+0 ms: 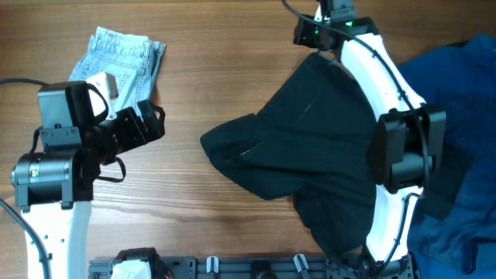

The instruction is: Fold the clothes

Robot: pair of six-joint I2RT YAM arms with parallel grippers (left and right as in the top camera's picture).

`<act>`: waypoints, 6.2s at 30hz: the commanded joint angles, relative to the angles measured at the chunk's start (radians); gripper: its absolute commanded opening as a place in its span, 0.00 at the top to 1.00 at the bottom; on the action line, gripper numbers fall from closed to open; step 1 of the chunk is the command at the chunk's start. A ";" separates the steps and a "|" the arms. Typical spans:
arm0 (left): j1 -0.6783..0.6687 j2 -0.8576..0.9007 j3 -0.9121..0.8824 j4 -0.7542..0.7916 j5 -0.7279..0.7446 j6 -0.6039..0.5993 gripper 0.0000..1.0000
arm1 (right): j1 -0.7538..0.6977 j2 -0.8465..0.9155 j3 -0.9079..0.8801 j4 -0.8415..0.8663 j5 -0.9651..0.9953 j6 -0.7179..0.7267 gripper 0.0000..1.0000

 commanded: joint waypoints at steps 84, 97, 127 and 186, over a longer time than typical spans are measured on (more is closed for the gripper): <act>-0.069 1.135 0.030 0.728 -0.236 -0.100 0.96 | -0.122 -0.236 -0.118 -0.480 -0.045 -0.050 0.21; -0.082 0.880 0.086 0.576 0.014 -0.074 0.70 | -0.136 -0.046 -0.191 -0.391 -0.011 -0.084 0.28; -0.079 0.344 0.066 -0.214 -0.195 -0.034 0.50 | -0.340 -0.088 -0.230 -0.475 -0.455 -0.291 0.52; -0.029 0.379 -0.607 0.268 -0.121 -0.574 0.96 | -0.247 -0.801 -1.165 -0.547 -0.518 -0.064 0.45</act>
